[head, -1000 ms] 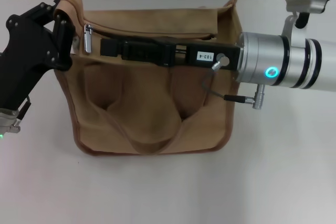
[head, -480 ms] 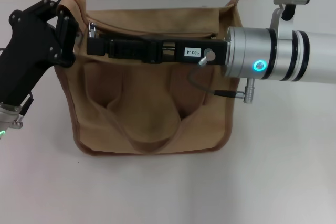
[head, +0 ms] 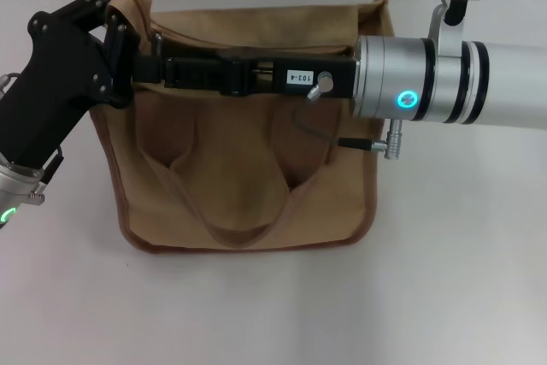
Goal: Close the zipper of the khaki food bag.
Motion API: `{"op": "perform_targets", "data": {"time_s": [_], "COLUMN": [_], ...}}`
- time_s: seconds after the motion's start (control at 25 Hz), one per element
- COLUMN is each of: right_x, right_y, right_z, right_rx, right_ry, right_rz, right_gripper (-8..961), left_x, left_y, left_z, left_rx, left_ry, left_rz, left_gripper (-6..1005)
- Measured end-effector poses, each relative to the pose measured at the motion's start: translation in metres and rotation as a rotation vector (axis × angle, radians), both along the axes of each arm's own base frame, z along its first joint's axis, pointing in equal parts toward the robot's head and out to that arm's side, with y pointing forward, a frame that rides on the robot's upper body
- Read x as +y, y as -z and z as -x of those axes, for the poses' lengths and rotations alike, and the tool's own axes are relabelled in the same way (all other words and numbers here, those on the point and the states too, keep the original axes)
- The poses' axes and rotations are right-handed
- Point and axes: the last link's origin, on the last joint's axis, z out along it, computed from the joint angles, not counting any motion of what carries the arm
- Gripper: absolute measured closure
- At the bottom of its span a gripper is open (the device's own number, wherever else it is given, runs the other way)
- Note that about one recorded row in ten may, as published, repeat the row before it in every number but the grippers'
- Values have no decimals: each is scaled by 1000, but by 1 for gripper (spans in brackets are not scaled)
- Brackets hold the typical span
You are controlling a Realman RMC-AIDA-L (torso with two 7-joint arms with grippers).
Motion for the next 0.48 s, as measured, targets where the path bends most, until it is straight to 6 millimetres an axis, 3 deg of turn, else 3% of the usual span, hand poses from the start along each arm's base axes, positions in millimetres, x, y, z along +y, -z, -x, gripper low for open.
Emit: {"op": "perform_targets", "data": {"time_s": [0.48], "right_x": [-2], "right_y": [3], "right_z": [7], "right_rx": [-10], "right_ry": [-33], "right_rz": [-11], "right_gripper": [206], "left_x": [0], "left_y": [0], "left_z": [0], "left_rx": [-4], "left_ry": [-3], "left_rz": [-1], "left_gripper": [971]}}
